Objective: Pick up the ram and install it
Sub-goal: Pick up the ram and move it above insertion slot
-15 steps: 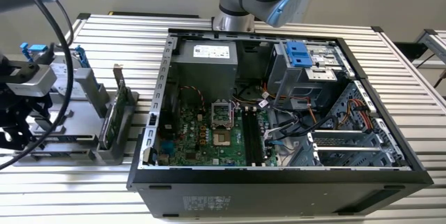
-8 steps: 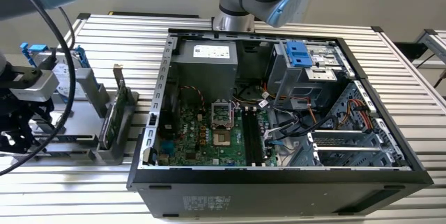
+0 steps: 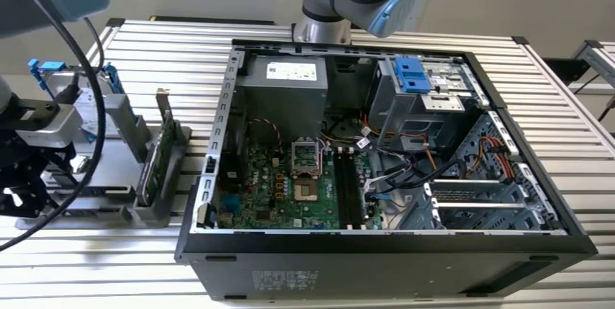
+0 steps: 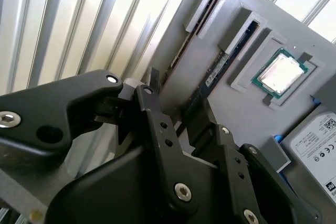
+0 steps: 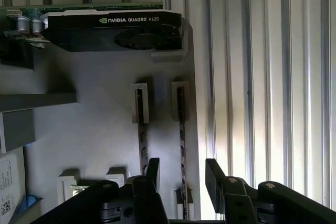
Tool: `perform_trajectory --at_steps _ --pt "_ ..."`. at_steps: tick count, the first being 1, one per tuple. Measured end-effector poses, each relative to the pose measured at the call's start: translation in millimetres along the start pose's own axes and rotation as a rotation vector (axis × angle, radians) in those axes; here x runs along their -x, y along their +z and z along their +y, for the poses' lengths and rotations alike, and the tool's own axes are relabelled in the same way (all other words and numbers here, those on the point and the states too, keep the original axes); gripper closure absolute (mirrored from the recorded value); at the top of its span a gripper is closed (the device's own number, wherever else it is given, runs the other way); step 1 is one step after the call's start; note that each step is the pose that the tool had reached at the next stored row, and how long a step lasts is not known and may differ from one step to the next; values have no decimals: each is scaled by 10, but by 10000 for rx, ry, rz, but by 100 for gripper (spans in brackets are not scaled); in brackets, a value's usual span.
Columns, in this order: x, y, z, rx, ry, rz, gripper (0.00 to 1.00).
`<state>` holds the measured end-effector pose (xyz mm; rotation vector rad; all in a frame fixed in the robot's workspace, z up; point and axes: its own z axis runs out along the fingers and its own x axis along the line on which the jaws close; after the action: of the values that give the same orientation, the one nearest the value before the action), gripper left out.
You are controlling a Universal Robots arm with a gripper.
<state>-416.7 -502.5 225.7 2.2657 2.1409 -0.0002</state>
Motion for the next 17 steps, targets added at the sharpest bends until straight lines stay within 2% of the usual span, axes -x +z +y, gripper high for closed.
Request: perform_trajectory --at_steps 9,17 --pt "2 21 0 -1 0 0 0" --pt "2 74 -1 -2 -1 0 0"
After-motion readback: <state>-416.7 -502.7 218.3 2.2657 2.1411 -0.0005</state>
